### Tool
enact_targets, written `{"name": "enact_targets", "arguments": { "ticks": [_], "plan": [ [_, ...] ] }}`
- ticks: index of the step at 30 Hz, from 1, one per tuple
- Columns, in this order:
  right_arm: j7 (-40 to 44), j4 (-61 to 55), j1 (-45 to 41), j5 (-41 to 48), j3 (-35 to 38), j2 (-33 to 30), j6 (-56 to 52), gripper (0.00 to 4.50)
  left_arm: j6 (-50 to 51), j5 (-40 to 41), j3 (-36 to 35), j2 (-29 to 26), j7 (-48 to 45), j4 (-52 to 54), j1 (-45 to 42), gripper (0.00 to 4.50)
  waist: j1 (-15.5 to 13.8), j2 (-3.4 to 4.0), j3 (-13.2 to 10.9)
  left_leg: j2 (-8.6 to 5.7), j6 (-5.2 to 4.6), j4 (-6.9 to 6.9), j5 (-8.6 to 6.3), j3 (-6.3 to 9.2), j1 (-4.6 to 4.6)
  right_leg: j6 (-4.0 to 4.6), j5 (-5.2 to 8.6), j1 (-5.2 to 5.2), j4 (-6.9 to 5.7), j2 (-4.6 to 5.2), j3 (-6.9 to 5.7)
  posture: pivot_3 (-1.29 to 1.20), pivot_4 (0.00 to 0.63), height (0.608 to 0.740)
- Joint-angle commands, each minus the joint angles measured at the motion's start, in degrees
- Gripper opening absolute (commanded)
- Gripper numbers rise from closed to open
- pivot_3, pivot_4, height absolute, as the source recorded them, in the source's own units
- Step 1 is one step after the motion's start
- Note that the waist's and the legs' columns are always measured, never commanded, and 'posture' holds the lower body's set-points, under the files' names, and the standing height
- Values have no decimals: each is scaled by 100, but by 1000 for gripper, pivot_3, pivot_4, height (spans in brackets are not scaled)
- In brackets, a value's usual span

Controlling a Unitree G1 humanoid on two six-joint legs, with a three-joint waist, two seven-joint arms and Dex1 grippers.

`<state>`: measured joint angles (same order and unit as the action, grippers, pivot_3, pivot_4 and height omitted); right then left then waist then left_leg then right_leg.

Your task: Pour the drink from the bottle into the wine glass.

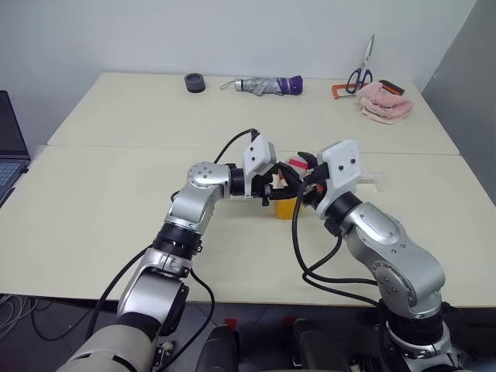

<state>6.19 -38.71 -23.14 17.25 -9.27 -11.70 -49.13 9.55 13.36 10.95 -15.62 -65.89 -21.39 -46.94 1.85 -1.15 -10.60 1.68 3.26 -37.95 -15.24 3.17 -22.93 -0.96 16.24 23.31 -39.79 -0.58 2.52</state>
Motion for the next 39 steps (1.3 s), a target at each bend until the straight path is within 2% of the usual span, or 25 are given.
{"name": "enact_targets", "arguments": {
  "ticks": [1,3,5,8,11,13,16,17,21,25,28,31,35,39],
  "plan": [
    [191,-104,-26,173,56,55,2,1860,-145,57,-83,0,-31,143,-205,2166,0,0,0,0,0,0,0,0,0,0,0,0,0,0,-1,0,150,740],
    [642,22,-64,290,48,-90,328,1860,-130,74,-92,-15,-53,159,-216,2166,0,0,0,0,0,0,0,1,0,0,0,0,0,0,-1,0,150,740],
    [1450,244,-85,540,120,-367,795,1860,-113,111,-100,-40,-122,179,-232,2166,0,0,0,-1,0,0,0,0,0,0,0,0,1,0,0,0,150,740],
    [3075,983,-277,892,344,-1085,1547,1860,-59,217,-122,-76,-339,240,-261,2166,0,1,-1,-1,-1,0,-1,-2,0,0,0,-1,4,0,-1,0,150,740],
    [4289,2061,-763,825,355,-1778,2078,1860,-32,297,-139,-121,-590,324,-276,2166,14,2,-1,0,-2,0,-1,-6,3,0,0,-2,5,-2,0,0,150,740],
    [4667,2612,-1098,848,405,-1967,2210,1860,-43,310,-154,-131,-667,347,-289,2166,21,2,-2,3,-3,1,-1,-6,6,1,-1,-2,4,-6,1,0,150,740],
    [4930,2824,-1269,1089,526,-2086,2048,1860,9,361,-223,-112,-646,333,-318,2166,10,2,-2,7,-3,2,-1,-1,4,3,0,-2,3,-9,-2,0,150,740],
    [4895,2818,-1257,1097,549,-2087,2025,1860,12,361,-234,-116,-627,327,-317,2166,5,2,-2,7,-3,2,-1,-1,4,3,0,-2,3,-9,-2,0,150,740],
    [4267,2401,-965,1174,919,-1956,1988,3133,18,309,-268,-113,-424,285,-307,2166,-8,2,-2,1,-3,0,-1,-2,-2,3,0,-2,7,1,-2,0,150,740],
    [3397,985,-343,1339,1211,-1903,1502,4482,8,292,-318,-112,-254,239,-300,2166,-18,2,-2,-3,-2,0,-1,-2,-5,2,0,-1,5,7,-1,0,150,740],
    [2435,-21,76,1281,1106,-1621,958,4500,-64,230,-316,-100,-183,142,-307,2166,-14,2,-2,-2,-2,2,-1,1,-5,1,1,-1,6,6,-3,0,150,740],
    [1429,-446,124,810,719,-1149,580,4500,-138,146,-267,-96,-142,24,-353,2166,12,2,-2,-1,-1,-1,0,-2,2,1,1,-1,-5,4,2,0,150,740],
    [390,-550,-7,57,148,-650,257,4500,-264,-5,-187,-83,-177,-177,-426,2166,8,2,-2,0,1,-3,1,3,6,-1,2,-1,-14,-3,0,0,150,740],
    [-32,-397,-159,-515,-250,-429,242,4500,-315,-36,-174,-24,-229,-282,-482,2166,2,2,-2,-1,1,-2,1,1,3,0,2,0,-9,-2,1,0,150,740]
  ]
}}
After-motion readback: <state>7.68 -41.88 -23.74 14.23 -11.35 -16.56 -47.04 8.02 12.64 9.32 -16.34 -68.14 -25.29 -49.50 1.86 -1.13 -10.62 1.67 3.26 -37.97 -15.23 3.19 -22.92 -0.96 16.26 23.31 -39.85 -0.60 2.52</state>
